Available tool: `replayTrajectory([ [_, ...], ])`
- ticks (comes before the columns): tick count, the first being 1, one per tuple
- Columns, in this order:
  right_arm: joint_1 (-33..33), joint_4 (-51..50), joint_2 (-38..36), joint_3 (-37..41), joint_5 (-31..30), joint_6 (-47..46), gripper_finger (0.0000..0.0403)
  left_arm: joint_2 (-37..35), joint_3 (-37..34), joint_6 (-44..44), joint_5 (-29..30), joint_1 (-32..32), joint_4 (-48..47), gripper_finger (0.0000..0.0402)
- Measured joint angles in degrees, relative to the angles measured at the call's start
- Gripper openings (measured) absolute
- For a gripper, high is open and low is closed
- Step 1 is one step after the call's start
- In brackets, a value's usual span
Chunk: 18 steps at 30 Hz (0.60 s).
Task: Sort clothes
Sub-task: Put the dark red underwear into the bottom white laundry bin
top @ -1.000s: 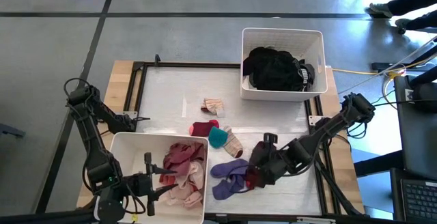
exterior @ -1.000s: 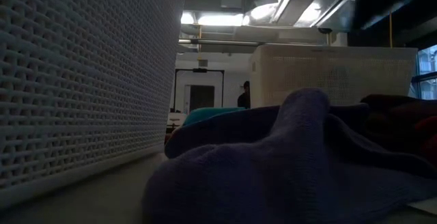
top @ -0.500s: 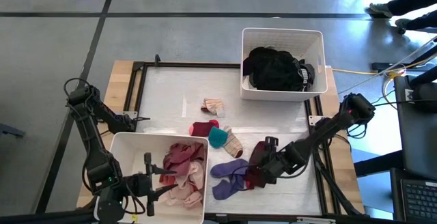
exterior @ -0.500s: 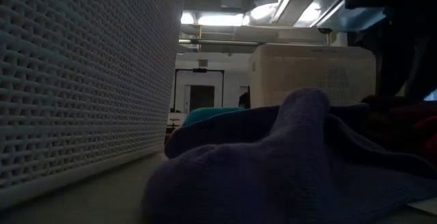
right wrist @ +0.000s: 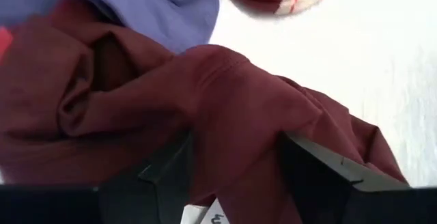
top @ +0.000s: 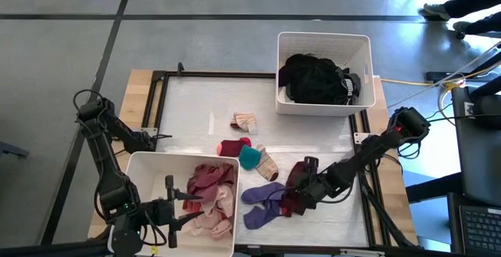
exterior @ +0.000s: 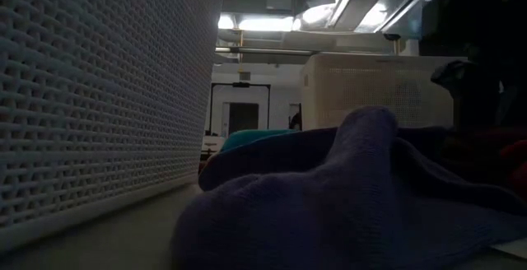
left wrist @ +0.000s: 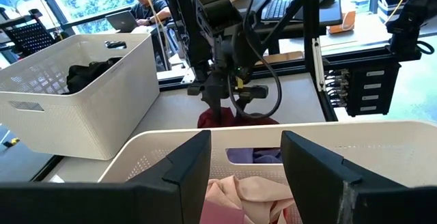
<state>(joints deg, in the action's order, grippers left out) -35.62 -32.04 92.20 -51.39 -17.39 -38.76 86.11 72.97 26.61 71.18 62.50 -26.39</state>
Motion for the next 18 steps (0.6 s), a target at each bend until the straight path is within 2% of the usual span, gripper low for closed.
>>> replayTrajectory([
  [6,0.2,4.0,0.0,2.8,0.0,0.0,0.0216,0.0,0.0,0.0,0.0,0.0,0.0,0.0169],
  [9,1.5,5.9,0.0,4.5,2.4,-0.8,0.0204,0.0,0.0,0.0,0.0,0.0,0.0,0.0169],
  [12,3.0,6.0,-0.1,5.1,4.5,-1.6,0.0169,0.0,0.0,0.0,0.0,0.0,0.0,0.0169],
  [18,3.5,5.9,-0.1,5.2,4.9,0.1,0.0062,0.0,0.0,0.0,0.0,0.0,0.0,0.0169],
])
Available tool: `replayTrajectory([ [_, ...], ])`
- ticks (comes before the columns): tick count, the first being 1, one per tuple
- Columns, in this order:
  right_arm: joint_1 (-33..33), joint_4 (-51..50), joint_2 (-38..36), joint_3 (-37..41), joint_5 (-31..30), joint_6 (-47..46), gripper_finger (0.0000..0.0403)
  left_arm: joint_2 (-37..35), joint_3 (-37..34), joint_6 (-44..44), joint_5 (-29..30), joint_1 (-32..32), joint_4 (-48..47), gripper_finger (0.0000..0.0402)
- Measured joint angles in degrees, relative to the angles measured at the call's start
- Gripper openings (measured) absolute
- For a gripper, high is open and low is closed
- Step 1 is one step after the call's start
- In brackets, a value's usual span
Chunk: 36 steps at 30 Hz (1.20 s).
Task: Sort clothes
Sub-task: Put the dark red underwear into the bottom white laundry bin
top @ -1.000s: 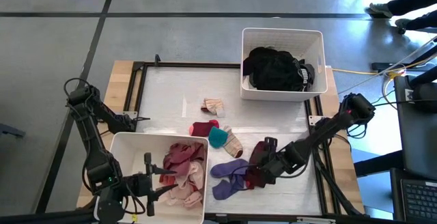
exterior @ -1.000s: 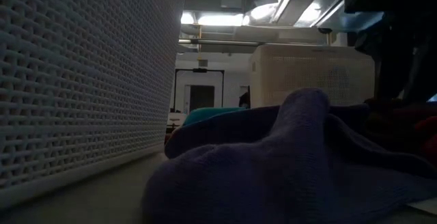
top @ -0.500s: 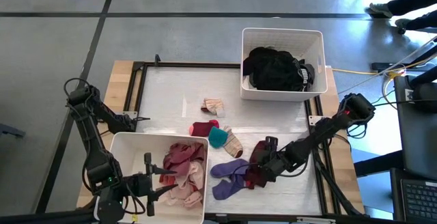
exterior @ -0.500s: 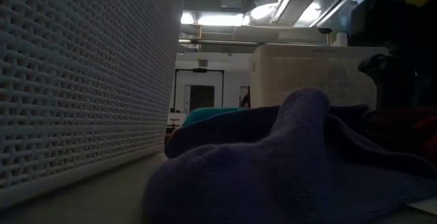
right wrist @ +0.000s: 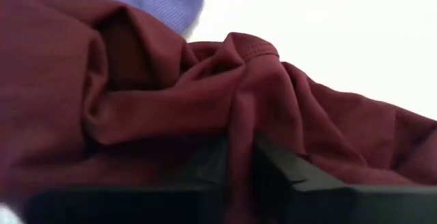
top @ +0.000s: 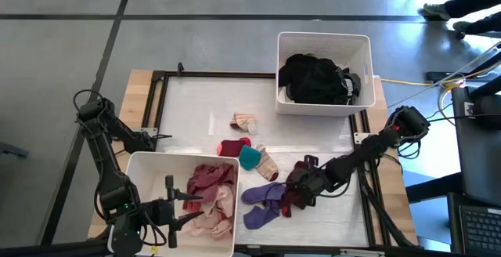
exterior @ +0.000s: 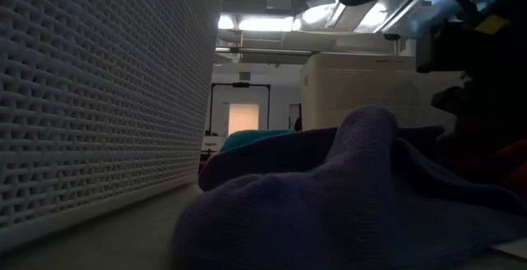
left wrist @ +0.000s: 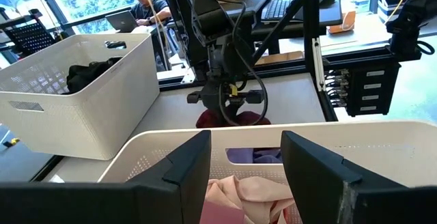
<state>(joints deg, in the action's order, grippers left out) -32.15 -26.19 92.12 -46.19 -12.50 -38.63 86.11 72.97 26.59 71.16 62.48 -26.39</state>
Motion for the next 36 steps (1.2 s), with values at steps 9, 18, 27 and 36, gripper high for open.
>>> replayTrajectory([
  [9,-0.1,-2.4,0.1,-1.5,-0.1,3.1,0.0035,0.0,0.0,0.0,0.0,0.0,0.0,0.0169],
  [18,-0.1,-10.5,0.0,-12.8,-2.9,8.1,0.0012,0.0,0.0,0.0,0.0,0.0,0.0,0.0169],
  [27,-0.1,-16.4,0.0,-25.8,-7.5,15.7,0.001,0.0,0.0,0.0,0.0,0.0,0.0,0.0169],
  [36,-0.1,-15.4,0.0,-33.8,-14.9,22.6,0.0015,0.0,0.0,0.0,0.0,0.0,0.0,0.0169],
])
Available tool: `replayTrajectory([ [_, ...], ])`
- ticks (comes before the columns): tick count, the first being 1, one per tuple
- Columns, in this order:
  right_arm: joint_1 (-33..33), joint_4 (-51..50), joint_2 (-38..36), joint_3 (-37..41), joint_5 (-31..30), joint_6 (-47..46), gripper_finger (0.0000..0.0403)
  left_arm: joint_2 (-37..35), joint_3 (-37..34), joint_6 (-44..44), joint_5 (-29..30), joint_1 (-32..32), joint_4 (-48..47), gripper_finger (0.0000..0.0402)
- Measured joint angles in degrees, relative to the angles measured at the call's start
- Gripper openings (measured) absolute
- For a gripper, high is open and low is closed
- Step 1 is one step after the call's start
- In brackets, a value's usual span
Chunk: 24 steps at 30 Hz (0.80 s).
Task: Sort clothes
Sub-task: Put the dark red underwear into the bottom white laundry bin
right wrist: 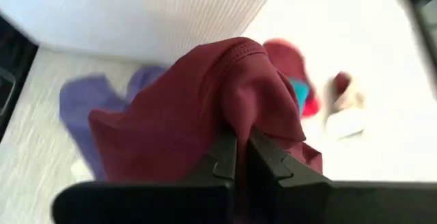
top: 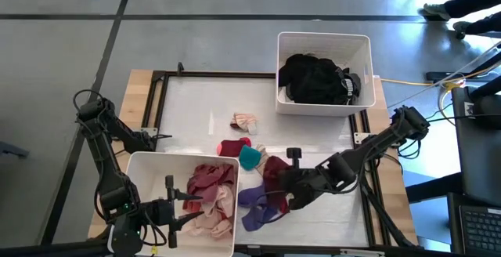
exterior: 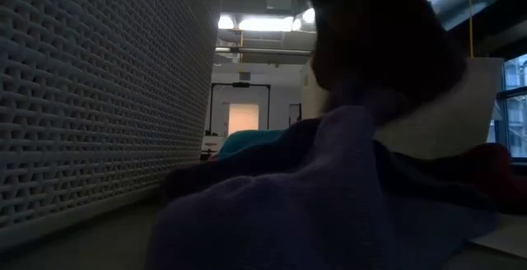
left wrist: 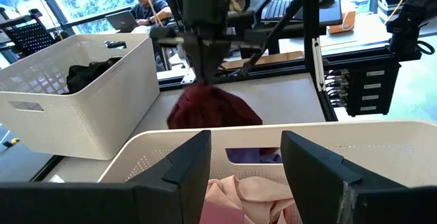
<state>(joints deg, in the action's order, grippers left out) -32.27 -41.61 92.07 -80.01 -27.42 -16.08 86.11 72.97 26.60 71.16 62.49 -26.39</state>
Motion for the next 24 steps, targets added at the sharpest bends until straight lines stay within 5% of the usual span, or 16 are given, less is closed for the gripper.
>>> replayTrajectory([
  [12,0.1,19.0,-0.1,-4.8,-5.1,16.2,0.0019,0.0,0.0,0.0,0.0,0.0,0.0,0.0169],
  [24,1.0,44.5,-0.1,-4.8,-2.1,34.8,0.002,0.0,0.0,0.0,0.0,0.0,0.0,0.0169],
])
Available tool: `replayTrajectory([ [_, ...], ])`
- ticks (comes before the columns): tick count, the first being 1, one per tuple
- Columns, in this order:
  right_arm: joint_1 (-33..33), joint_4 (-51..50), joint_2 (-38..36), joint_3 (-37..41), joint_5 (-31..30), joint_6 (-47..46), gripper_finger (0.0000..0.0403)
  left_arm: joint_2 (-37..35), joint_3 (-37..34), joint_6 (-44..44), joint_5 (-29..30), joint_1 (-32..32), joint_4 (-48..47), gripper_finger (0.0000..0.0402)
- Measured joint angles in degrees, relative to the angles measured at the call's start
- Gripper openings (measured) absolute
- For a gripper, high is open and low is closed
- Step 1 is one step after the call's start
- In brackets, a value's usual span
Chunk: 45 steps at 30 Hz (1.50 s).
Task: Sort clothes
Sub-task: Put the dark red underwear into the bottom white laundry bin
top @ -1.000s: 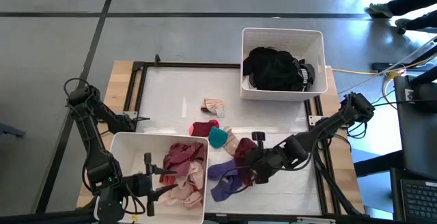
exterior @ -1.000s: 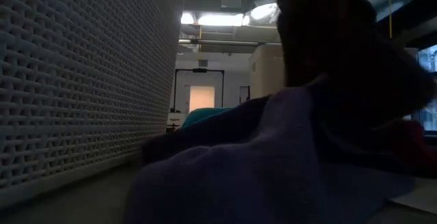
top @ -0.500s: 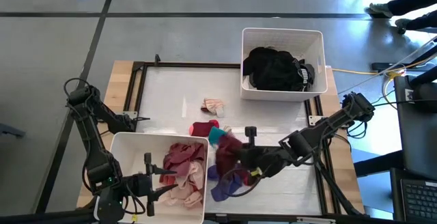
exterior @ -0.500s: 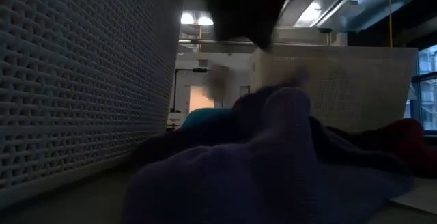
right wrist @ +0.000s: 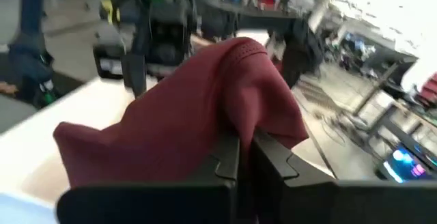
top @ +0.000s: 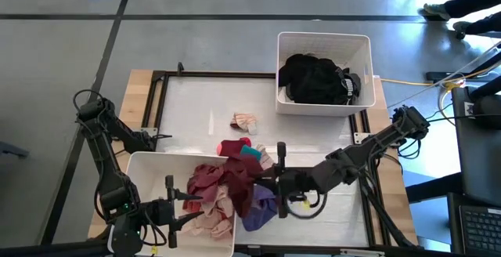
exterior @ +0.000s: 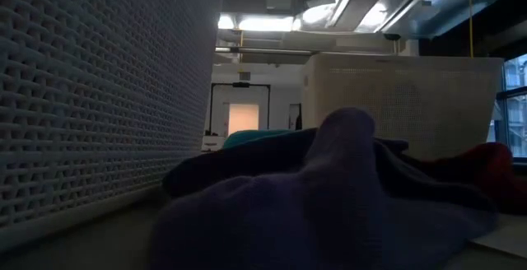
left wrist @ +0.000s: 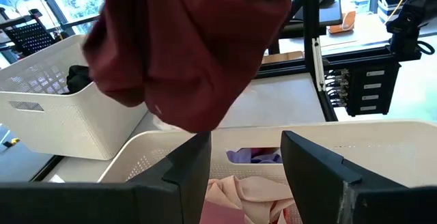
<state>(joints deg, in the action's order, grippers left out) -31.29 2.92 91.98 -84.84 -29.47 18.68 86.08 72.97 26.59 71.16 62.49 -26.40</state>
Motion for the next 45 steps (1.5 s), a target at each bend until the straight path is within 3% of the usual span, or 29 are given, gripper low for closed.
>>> replayTrajectory([
  [12,7.1,8.1,4.1,0.0,14.5,-0.9,0.0021,0.0,0.0,-0.1,0.0,0.0,-0.1,0.0169],
  [29,7.7,6.2,13.6,0.0,15.6,-6.9,0.0038,0.0,0.0,0.0,0.0,-0.5,-0.1,0.0169],
  [33,7.7,6.3,15.6,0.0,15.6,-8.5,0.0073,-0.1,-0.3,0.0,0.0,-1.5,0.2,0.0169],
  [41,7.7,6.1,16.0,0.0,15.5,-10.1,0.0196,0.0,-0.3,2.1,-0.1,-4.2,-0.1,0.0169],
  [45,7.6,5.9,16.0,0.0,15.3,-10.0,0.0237,0.4,-0.3,3.1,-0.5,-5.0,-0.3,0.0169],
])
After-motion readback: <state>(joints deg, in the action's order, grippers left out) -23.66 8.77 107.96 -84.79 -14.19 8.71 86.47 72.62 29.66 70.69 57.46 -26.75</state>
